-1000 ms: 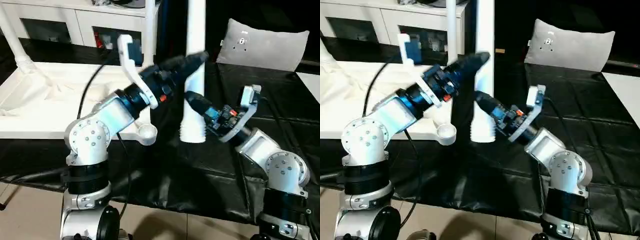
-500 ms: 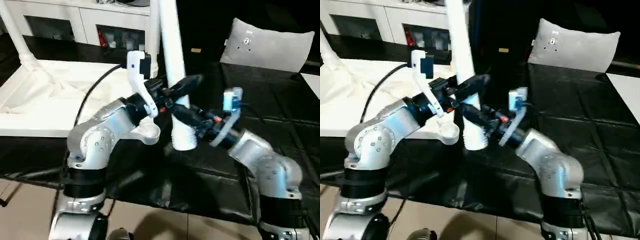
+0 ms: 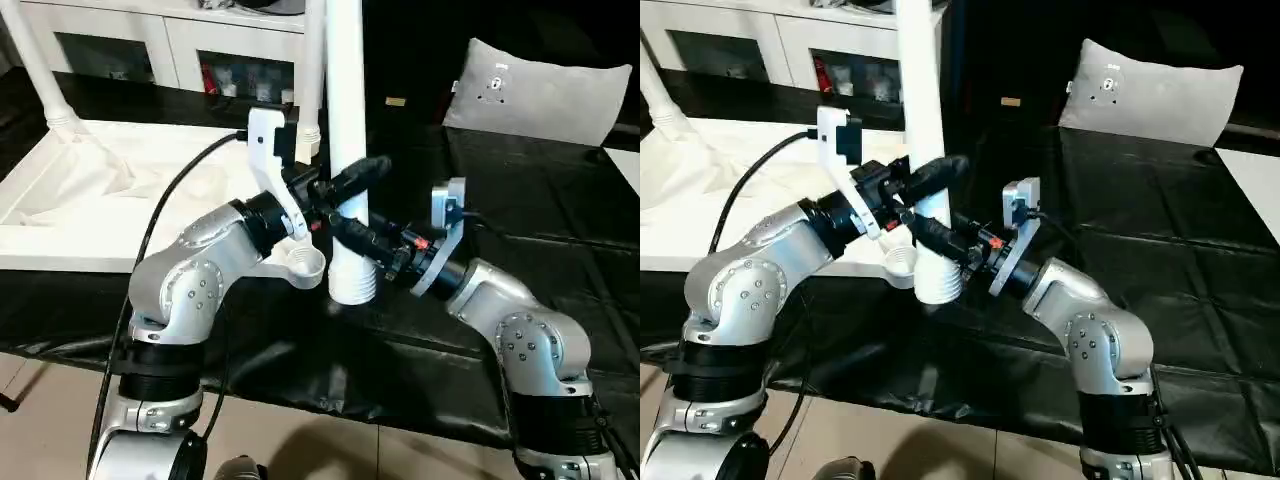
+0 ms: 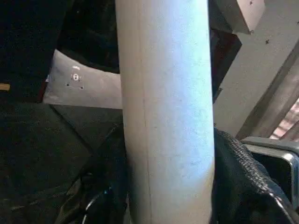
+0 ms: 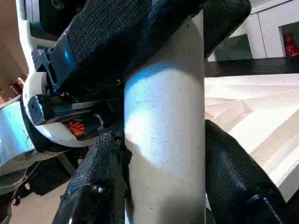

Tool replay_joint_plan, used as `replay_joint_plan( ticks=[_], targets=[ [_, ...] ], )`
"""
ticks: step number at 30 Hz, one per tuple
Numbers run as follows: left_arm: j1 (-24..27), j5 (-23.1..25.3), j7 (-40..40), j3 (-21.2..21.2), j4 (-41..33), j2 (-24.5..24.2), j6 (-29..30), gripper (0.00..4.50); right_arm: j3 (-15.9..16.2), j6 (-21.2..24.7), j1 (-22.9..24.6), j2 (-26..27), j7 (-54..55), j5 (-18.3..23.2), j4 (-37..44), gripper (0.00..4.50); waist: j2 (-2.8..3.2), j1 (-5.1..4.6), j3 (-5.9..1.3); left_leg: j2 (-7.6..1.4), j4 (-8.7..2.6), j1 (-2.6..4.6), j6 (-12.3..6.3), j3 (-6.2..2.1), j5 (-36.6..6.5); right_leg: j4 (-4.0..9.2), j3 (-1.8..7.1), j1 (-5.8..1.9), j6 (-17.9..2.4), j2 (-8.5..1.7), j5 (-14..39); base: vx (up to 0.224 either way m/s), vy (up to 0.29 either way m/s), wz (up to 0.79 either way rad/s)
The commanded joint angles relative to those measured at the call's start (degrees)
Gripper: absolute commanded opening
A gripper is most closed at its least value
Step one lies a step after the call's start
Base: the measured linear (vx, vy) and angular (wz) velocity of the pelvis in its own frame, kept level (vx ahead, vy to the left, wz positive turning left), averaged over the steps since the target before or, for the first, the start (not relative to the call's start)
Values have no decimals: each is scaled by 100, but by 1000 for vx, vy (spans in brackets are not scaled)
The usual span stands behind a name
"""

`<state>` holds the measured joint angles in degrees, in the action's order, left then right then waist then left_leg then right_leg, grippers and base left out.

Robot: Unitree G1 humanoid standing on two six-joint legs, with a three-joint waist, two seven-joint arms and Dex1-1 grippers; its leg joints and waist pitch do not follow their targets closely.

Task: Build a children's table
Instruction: Pick table leg

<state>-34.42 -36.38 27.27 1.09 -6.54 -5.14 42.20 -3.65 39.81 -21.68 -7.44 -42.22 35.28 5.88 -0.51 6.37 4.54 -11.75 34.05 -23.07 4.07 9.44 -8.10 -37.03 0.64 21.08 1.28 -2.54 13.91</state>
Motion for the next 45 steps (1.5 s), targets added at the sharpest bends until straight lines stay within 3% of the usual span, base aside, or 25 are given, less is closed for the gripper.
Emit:
replay_joint_plan(
  ticks=[1, 6, 15, 18, 28, 31, 40, 43, 45],
  targets=[
    [-91, -189, 119, -108, -309, 86, 17, 204, -97, -26, 44, -90, 189, -128, -197, 188, -34, -19, -475, -64, -371, 184, 296, 19, -957, 474, 89, -125, -871, -356, 329, 0, 0, 0],
    [-134, -521, -91, 183, -215, 227, 266, 192, -101, -86, 35, -174, 202, -107, -228, 188, -36, -20, -476, -55, -359, 179, 276, 24, -904, 468, 88, -129, -906, -345, 239, 0, 0, 0],
    [-309, -194, -126, 116, -54, 14, 252, 188, 9, -119, -132, -402, 282, -288, -178, 188, -45, -13, -476, -53, -356, 180, 274, 27, -875, 476, 91, -128, -833, -339, 291, 0, 0, 0],
    [-378, -140, -102, 137, 38, -51, 226, 188, 70, 6, -217, -493, 276, -293, -154, 257, -36, -17, -477, -54, -356, 180, 275, 24, -871, 470, 87, -127, -850, -339, 282, 0, 0, 0],
    [-511, 58, 224, -60, 205, -365, 79, 188, 246, 273, -430, -995, 93, -325, -226, 344, -52, 1, -481, -52, -349, 185, 267, 30, -803, 465, 89, -139, -846, -335, 200, 0, 0, 0],
    [-539, 126, 420, -203, 200, -444, 6, 188, 326, 614, -526, -1190, 51, -316, -264, 371, -41, 2, -488, -53, -341, 181, 271, 33, -773, 455, 92, -147, -880, -343, 166, 0, 0, 0],
    [-522, 186, 876, -596, 31, -525, -159, 188, 409, 1092, -780, -1327, 49, -144, -440, 374, -48, 9, -496, -60, -332, 194, 265, 44, -757, 435, 88, -148, -1011, -348, 45, 0, 0, 0],
    [-519, 244, 1055, -743, 11, -573, -197, 188, 576, 1190, -808, -1466, -243, -109, -414, 374, -58, 24, -494, -66, -335, 197, 252, 47, -741, 434, 86, -149, -1002, -346, 46, 0, 0, 0],
    [-520, 256, 1114, -778, 31, -584, -230, 188, 638, 1203, -803, -1508, -360, -101, -399, 347, -64, 18, -493, -64, -336, 185, 252, 48, -752, 436, 85, -157, -1008, -357, 80, 0, 0, 0]
  ],
)
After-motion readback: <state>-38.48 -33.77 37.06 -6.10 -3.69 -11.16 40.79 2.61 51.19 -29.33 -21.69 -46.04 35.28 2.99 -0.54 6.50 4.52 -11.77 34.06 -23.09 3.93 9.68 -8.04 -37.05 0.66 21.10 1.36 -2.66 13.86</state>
